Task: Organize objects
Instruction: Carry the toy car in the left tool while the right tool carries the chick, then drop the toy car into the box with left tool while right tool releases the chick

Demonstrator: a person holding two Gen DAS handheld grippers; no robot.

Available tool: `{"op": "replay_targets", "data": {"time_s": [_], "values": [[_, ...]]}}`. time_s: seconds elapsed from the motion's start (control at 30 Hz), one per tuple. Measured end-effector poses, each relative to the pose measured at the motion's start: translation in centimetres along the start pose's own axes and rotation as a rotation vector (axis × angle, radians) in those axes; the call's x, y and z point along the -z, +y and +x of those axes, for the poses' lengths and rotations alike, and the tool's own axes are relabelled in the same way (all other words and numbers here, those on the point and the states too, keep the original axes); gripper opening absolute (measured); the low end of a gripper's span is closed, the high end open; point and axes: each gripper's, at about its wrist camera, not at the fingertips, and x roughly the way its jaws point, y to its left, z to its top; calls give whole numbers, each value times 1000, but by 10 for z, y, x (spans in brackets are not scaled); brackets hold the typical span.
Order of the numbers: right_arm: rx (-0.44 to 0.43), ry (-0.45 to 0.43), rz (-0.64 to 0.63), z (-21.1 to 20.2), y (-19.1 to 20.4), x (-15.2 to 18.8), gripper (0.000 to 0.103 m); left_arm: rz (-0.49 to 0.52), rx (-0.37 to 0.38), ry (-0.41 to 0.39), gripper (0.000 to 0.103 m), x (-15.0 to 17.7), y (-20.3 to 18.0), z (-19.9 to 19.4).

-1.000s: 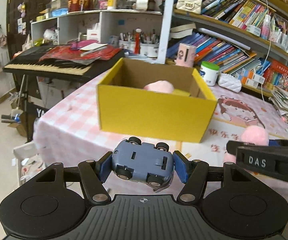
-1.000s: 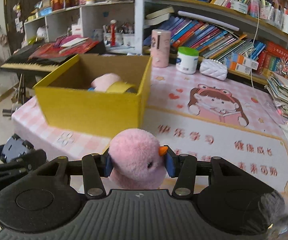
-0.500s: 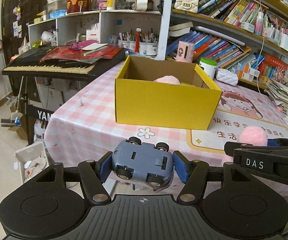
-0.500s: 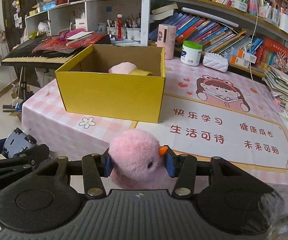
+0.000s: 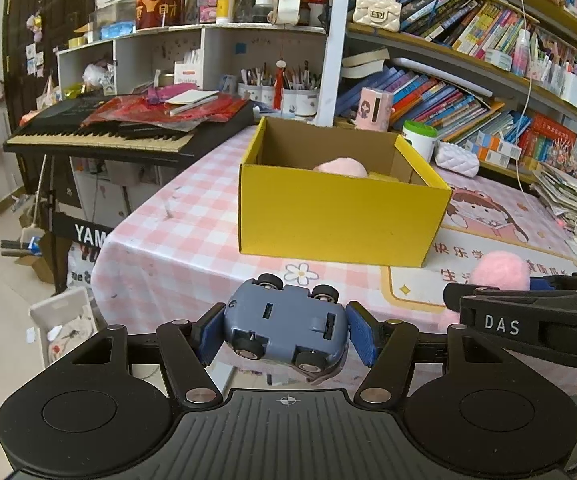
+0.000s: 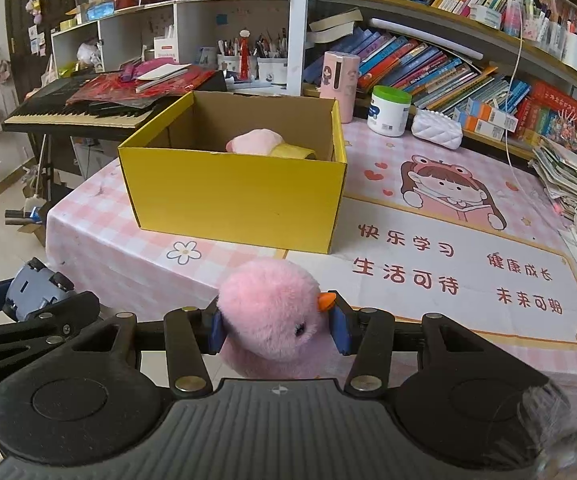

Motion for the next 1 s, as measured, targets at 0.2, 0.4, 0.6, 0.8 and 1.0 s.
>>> {"op": "replay_targets", "data": {"time_s": [0.2, 0.4, 0.6, 0.8, 1.0], "values": [[-14, -52, -16, 9, 1, -19, 47, 16, -17, -48, 63, -17, -1, 6], [-3, -164, -9, 24, -9, -60, 47, 8, -25, -136, 63, -53, 1, 19], [-7, -248, -9, 49, -24, -107, 47, 14, -29, -182, 63, -87, -10, 49], [-32, -248, -27, 83, -37, -139, 47, 19, -40, -178, 63, -109, -23, 85], [-53, -227, -39, 116, -52, -156, 47, 32, -73, -131, 63, -122, -36, 124]]}}
